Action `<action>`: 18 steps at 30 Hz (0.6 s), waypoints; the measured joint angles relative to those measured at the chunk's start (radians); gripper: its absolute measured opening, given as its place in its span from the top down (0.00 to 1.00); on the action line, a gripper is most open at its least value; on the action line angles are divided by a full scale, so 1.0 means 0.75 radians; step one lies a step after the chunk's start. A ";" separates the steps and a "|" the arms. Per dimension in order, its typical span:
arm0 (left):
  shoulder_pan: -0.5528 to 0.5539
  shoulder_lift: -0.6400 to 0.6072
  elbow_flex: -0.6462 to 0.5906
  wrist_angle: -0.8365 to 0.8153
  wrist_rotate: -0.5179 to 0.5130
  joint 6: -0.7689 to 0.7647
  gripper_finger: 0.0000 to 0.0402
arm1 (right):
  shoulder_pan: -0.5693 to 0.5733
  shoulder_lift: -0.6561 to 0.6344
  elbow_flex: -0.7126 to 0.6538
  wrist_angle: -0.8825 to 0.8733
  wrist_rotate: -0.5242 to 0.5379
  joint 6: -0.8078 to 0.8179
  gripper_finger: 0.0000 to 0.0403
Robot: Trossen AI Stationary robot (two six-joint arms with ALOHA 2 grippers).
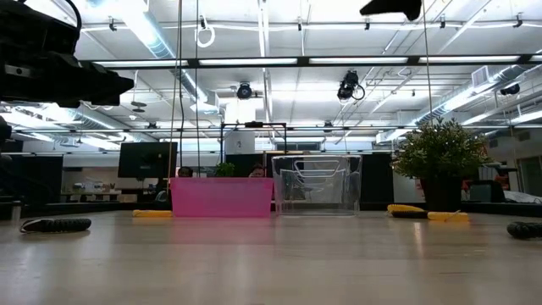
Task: Sort spring keychains
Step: Put the yellow spring keychain into the transparent bin
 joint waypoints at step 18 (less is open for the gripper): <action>0.000 0.000 0.000 -0.004 0.000 0.000 0.72 | -0.243 0.245 0.088 -0.536 -0.007 0.323 0.51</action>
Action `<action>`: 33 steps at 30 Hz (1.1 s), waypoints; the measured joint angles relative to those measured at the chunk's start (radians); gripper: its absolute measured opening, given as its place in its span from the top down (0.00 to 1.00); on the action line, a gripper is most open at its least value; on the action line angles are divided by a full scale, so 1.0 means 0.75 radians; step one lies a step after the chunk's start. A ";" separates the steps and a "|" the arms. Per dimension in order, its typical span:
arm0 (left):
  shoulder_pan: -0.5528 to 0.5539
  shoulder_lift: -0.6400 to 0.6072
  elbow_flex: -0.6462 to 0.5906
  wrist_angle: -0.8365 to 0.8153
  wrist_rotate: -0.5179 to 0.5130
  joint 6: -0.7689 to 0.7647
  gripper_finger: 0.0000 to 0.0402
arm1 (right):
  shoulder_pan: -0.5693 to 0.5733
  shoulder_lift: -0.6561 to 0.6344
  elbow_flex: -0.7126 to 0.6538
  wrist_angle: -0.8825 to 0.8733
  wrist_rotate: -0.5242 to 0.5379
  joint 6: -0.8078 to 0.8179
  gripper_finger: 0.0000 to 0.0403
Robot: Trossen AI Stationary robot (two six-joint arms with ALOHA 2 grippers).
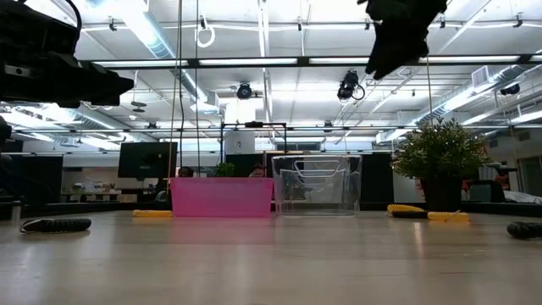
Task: Sort spring keychains
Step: Put the yellow spring keychain into the transparent bin
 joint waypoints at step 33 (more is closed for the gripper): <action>0.000 0.000 0.000 0.000 0.000 0.000 0.72 | -0.163 0.040 -0.232 -0.052 -0.023 0.308 0.51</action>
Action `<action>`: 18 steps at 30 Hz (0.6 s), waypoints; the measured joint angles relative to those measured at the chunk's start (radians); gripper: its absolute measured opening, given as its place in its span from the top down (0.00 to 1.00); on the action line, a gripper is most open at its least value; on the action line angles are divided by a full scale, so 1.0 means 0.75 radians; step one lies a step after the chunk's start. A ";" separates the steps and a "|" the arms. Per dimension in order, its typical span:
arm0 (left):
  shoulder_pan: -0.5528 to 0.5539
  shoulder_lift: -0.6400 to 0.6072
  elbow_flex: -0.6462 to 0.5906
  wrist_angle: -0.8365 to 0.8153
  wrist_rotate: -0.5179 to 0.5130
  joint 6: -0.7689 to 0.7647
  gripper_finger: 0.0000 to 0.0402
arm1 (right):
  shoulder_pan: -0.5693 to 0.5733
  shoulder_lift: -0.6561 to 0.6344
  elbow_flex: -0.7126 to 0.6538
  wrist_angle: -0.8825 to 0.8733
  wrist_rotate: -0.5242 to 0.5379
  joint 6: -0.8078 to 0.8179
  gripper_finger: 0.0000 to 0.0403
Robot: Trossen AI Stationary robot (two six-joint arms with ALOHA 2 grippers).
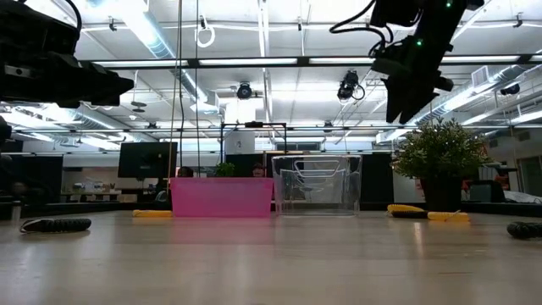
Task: Sort spring keychains
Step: Put the yellow spring keychain into the transparent bin
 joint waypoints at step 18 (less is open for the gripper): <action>0.000 0.000 0.000 0.000 0.000 0.000 0.72 | -0.178 -0.001 -0.253 0.200 -0.224 0.075 0.51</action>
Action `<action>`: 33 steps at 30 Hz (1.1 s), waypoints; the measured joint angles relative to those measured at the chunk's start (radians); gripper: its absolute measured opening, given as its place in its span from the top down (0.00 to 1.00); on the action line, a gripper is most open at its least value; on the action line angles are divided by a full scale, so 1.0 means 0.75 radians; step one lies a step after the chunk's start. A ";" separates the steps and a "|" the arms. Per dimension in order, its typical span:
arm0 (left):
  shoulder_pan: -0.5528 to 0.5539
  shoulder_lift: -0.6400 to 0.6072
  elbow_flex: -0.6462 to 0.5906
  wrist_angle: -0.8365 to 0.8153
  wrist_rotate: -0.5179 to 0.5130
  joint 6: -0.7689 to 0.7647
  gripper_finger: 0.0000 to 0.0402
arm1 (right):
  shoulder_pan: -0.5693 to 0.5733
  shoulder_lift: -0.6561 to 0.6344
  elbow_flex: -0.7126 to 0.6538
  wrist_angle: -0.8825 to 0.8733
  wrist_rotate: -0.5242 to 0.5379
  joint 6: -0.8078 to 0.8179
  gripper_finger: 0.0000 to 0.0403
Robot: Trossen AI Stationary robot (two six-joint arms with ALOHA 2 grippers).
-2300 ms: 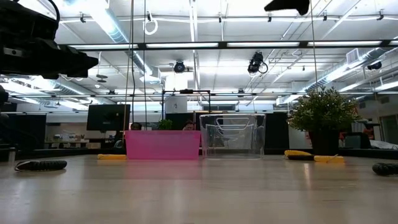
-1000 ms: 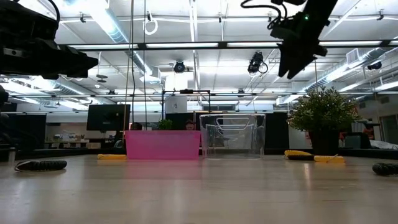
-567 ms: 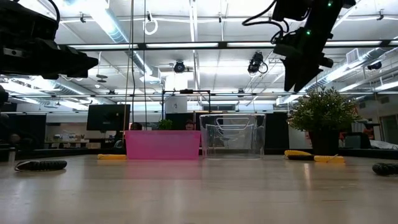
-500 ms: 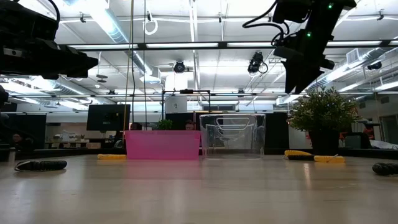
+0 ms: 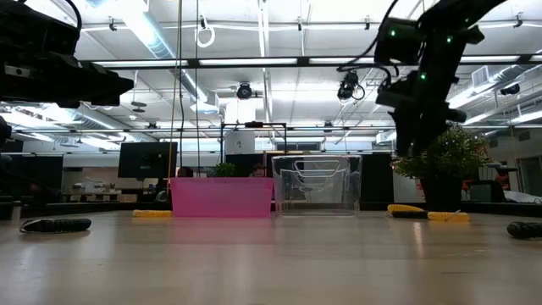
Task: Sort spring keychains
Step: Put the yellow spring keychain into the transparent bin
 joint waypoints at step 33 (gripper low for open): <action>0.000 0.000 0.000 0.000 -0.001 0.000 0.72 | -0.277 0.408 -0.183 0.361 -0.232 -0.143 0.51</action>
